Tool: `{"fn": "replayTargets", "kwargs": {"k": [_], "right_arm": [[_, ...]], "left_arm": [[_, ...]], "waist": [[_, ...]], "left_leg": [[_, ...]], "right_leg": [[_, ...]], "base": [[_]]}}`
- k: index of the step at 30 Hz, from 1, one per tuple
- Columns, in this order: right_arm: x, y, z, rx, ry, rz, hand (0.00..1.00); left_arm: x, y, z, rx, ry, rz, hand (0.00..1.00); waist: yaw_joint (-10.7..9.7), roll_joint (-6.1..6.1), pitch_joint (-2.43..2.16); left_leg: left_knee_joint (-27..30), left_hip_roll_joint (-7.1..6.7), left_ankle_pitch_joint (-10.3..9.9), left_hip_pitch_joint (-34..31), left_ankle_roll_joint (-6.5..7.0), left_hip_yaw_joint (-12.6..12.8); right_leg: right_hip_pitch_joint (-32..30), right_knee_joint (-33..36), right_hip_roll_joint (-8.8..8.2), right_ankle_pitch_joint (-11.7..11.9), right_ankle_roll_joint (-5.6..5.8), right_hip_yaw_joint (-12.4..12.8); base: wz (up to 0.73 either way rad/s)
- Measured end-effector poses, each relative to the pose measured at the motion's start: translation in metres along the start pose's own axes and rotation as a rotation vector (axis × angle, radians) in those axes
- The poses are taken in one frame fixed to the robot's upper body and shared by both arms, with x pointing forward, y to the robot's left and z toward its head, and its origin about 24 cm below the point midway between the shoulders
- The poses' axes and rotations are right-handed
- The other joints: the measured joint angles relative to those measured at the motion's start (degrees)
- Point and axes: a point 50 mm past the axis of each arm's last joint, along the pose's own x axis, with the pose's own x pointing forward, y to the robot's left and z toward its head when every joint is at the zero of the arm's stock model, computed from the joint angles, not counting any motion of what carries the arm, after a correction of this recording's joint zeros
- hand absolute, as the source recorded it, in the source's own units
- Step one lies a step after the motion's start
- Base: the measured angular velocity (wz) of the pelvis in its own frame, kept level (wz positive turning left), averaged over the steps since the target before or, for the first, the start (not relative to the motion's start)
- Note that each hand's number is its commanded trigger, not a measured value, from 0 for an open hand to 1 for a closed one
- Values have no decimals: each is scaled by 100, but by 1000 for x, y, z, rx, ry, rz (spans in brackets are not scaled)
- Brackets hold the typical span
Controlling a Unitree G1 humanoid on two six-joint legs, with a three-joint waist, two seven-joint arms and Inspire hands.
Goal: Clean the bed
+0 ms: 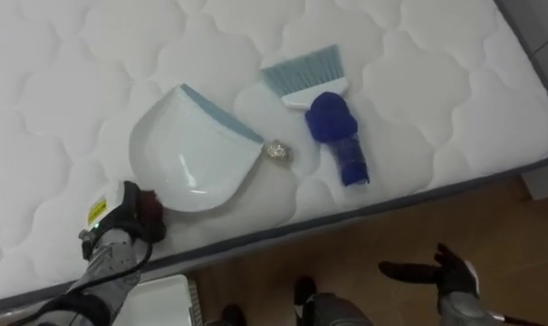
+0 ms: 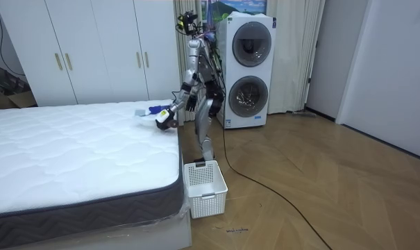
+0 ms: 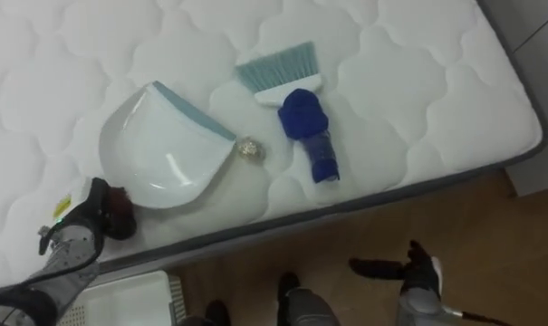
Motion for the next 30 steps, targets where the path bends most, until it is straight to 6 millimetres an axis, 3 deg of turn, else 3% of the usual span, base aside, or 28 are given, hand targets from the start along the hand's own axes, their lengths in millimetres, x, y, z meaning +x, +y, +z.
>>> {"fn": "replayTargets", "kwargs": {"k": [3, 9, 13, 22, 24, 30], "right_arm": [[1, -2, 12, 122, -22, -51, 0], [-1, -1, 46, 222, -147, -156, 0], [-5, -4, 63, 191, -263, -233, 0], [-32, 6, 123, 104, -652, -320, 0], [-43, 12, 139, 114, -766, -319, 0], [-55, 37, 164, 103, -890, -245, 0]], "left_arm": [[-8, -5, -11, 45, 3, 20, 100], [-14, -7, -23, 68, 28, 42, 100], [-15, -5, -27, 93, 24, 60, 100], [-18, -8, -29, 122, 7, 38, 100], [-18, -9, -29, 119, 3, 19, 100], [-16, -11, -27, 117, -2, -45, 100]], "waist": [[33, -10, -79], [36, -9, -78], [49, -10, -76], [108, -19, -70], [179, -21, -69], [271, -35, -49]], "left_leg": [[-137, -44, 1, 79, 2, 4], [-139, -52, 5, 82, 8, 13], [-133, -56, 8, 81, 14, 36], [-120, -48, 2, -41, 28, 157], [-123, -54, 2, -26, 28, 163], [-182, -54, -1, -21, 35, 163]], "right_leg": [[23, -30, -8, -3, 5, 24], [29, -63, 0, 34, 39, 73], [22, -55, -14, 44, 45, 92], [-182, 34, -69, 43, 24, 117], [-180, 34, -73, 41, 23, 122], [-167, -4, -107, 23, 49, 93]], "base": [[-2], [-1], [-2], [-5], [-2], [3]]}}
